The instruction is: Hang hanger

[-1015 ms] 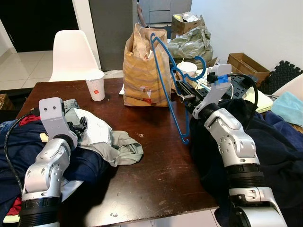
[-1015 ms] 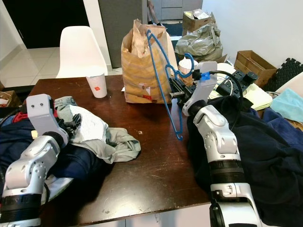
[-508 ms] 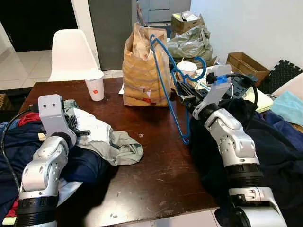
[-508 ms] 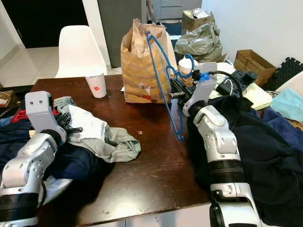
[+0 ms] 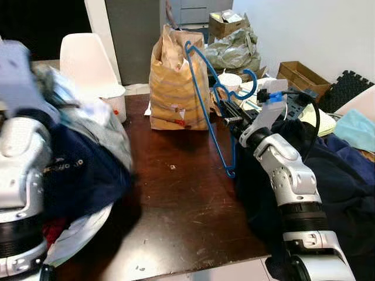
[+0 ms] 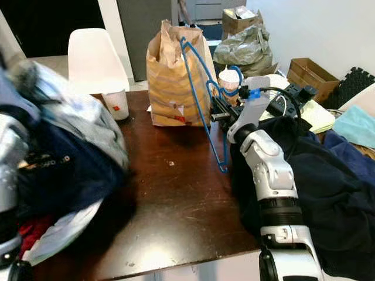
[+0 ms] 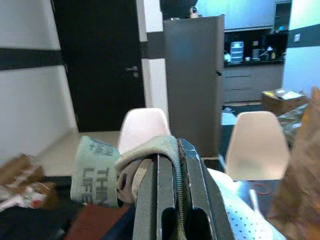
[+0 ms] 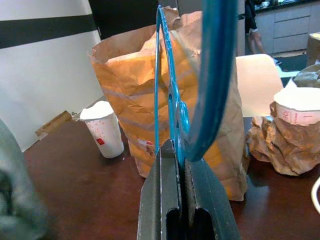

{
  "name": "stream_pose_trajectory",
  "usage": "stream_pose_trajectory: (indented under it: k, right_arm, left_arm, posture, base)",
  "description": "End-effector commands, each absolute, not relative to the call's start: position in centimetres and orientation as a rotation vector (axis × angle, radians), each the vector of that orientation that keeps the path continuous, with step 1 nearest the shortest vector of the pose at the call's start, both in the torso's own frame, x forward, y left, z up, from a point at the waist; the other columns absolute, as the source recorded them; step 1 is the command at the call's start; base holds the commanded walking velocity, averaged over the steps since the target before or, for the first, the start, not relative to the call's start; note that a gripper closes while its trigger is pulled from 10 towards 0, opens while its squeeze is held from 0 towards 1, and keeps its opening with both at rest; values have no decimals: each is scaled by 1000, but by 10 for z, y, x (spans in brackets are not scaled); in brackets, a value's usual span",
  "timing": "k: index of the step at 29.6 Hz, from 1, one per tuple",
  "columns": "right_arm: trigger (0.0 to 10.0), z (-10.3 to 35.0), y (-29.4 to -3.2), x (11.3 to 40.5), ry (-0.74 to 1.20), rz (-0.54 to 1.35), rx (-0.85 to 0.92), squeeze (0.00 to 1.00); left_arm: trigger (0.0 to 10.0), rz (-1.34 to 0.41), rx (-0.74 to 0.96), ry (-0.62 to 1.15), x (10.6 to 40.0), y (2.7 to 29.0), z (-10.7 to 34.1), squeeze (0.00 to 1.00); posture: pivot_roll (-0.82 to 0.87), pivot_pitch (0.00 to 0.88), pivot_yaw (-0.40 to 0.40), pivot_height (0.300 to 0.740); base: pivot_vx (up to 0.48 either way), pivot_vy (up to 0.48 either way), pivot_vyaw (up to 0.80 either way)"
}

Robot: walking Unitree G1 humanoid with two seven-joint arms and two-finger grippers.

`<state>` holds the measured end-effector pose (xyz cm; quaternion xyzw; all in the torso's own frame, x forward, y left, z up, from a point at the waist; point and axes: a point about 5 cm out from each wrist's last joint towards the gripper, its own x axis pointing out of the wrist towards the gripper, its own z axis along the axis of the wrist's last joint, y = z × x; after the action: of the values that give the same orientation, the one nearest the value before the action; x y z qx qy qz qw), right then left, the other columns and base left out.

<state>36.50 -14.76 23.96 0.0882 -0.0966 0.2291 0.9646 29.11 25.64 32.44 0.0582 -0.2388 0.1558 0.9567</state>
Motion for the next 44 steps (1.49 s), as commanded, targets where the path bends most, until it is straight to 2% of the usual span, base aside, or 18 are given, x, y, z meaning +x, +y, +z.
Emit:
stream_pose_trajectory:
  k: [1,6,9,11,14,15,18,20,24,25,26,28,30,34,35,36,38,44]
  right_arm:
    - [10000,241,-144,367,-202,469,182,0]
    - [10000,242,-144,367,-202,470,182,0]
    - [10000,243,-146,368,-206,470,180,0]
    - [10000,244,-147,368,-208,470,182,0]
    - [10000,244,-147,368,-208,472,184,0]
    - [10000,244,-147,368,-208,472,184,0]
    - [10000,244,-146,369,-206,478,186,0]
    - [10000,243,-145,369,-201,488,183,0]
    - [10000,243,-144,369,-200,491,182,0]
    - [10000,243,-144,369,-198,494,182,0]
    - [10000,242,-144,369,-196,499,182,0]
    - [10000,242,-144,369,-196,499,182,0]
    - [10000,241,-143,369,-194,502,179,0]
    - [10000,241,-143,368,-192,504,176,0]
    - [10000,241,-143,368,-192,504,175,0]
    - [10000,241,-143,368,-192,504,175,0]
    - [10000,241,-144,368,-191,503,173,0]
    - [10000,240,-144,368,-190,504,168,0]
  left_arm:
    - [1137,354,191,-565,280,258,344,0]
    - [902,447,355,-639,265,259,362,0]
    - [941,455,443,-667,257,245,365,0]
    - [1255,371,415,-644,259,227,355,0]
    - [2667,210,457,-597,260,196,334,0]
    - [2667,210,457,-597,260,196,334,0]
    - [2745,89,406,-501,263,183,311,0]
    - [3176,-127,491,-318,265,166,277,0]
    - [3059,-210,548,-241,263,160,263,0]
    - [3059,-302,597,-125,260,155,244,0]
    - [2275,-495,630,113,245,142,206,0]
    - [2275,-495,630,113,245,142,206,0]
    - [5216,-682,711,225,227,130,182,0]
    - [5765,-737,718,260,222,125,171,0]
    - [4941,-744,714,261,223,123,169,0]
    - [4941,-744,714,261,223,123,169,0]
    - [5882,-773,692,210,228,113,171,0]
    - [6667,-855,678,185,227,98,172,0]
  posture:
    - [-28,49,9,740]
    - [-31,47,10,740]
    - [-30,45,9,740]
    - [-28,46,8,740]
    - [-22,44,7,740]
    - [-22,44,7,740]
    - [-23,43,9,740]
    - [-19,40,5,740]
    - [-19,40,5,740]
    - [-15,41,4,740]
    - [-14,40,6,740]
    - [-14,40,6,740]
    - [-19,40,8,740]
    - [-21,42,8,740]
    - [-22,42,7,740]
    - [-22,42,7,740]
    - [-25,44,7,740]
    - [-30,45,8,740]
  base:
    - [0,0,0]
    - [0,0,0]
    - [0,0,0]
    - [0,0,0]
    - [0,0,0]
    - [0,0,0]
    - [0,0,0]
    - [0,0,0]
    - [0,0,0]
    - [0,0,0]
    - [0,0,0]
    - [0,0,0]
    - [0,0,0]
    - [0,0,0]
    - [0,0,0]
    - [0,0,0]
    - [0,0,0]
    - [0,0,0]
